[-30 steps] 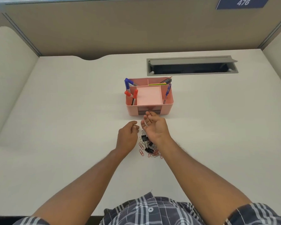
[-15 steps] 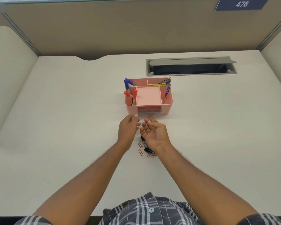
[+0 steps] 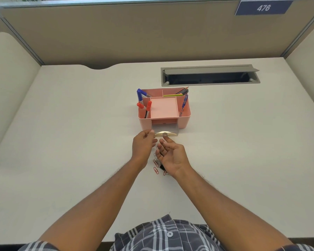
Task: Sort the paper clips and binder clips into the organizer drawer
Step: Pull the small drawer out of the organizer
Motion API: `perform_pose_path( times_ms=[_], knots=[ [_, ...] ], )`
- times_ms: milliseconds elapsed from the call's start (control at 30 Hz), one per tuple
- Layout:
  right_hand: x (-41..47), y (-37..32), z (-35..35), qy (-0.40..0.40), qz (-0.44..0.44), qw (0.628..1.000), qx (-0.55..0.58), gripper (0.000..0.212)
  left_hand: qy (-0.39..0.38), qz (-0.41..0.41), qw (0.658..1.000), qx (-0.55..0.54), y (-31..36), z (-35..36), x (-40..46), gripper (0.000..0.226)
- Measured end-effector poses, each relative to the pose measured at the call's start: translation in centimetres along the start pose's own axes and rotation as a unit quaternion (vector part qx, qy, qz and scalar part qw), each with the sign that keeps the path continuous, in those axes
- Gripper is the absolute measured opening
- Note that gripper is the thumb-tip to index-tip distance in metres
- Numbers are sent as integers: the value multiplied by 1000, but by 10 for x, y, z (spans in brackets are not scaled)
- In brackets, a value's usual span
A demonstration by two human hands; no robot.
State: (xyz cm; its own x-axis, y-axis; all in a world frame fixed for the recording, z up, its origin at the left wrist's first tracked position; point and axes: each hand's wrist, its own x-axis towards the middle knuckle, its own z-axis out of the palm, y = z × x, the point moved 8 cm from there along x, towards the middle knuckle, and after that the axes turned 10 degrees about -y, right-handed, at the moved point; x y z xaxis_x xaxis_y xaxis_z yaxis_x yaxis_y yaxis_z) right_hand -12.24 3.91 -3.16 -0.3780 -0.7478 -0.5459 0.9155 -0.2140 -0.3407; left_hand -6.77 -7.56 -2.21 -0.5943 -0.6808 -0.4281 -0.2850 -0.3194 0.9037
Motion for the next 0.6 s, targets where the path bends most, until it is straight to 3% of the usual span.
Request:
perform_pose_path(
  times_ms=[233, 433, 533, 600],
  knots=[
    [-2, -6, -3, 16, -3, 1000, -20, 38, -6, 5, 1000, 14, 2, 0, -2, 30],
    [-9, -38, -15, 42, 3, 984, -174, 28, -41, -8, 999, 35, 1, 1, -6, 32],
    [-14, -73, -27, 60, -17, 952, -298, 23, -39, -3, 995, 88, -3, -6, -12, 24],
    [-19, -97, -41, 104, -45, 898, -426, 21, -29, 18, 982, 187, -6, -12, -15, 20]
  ],
)
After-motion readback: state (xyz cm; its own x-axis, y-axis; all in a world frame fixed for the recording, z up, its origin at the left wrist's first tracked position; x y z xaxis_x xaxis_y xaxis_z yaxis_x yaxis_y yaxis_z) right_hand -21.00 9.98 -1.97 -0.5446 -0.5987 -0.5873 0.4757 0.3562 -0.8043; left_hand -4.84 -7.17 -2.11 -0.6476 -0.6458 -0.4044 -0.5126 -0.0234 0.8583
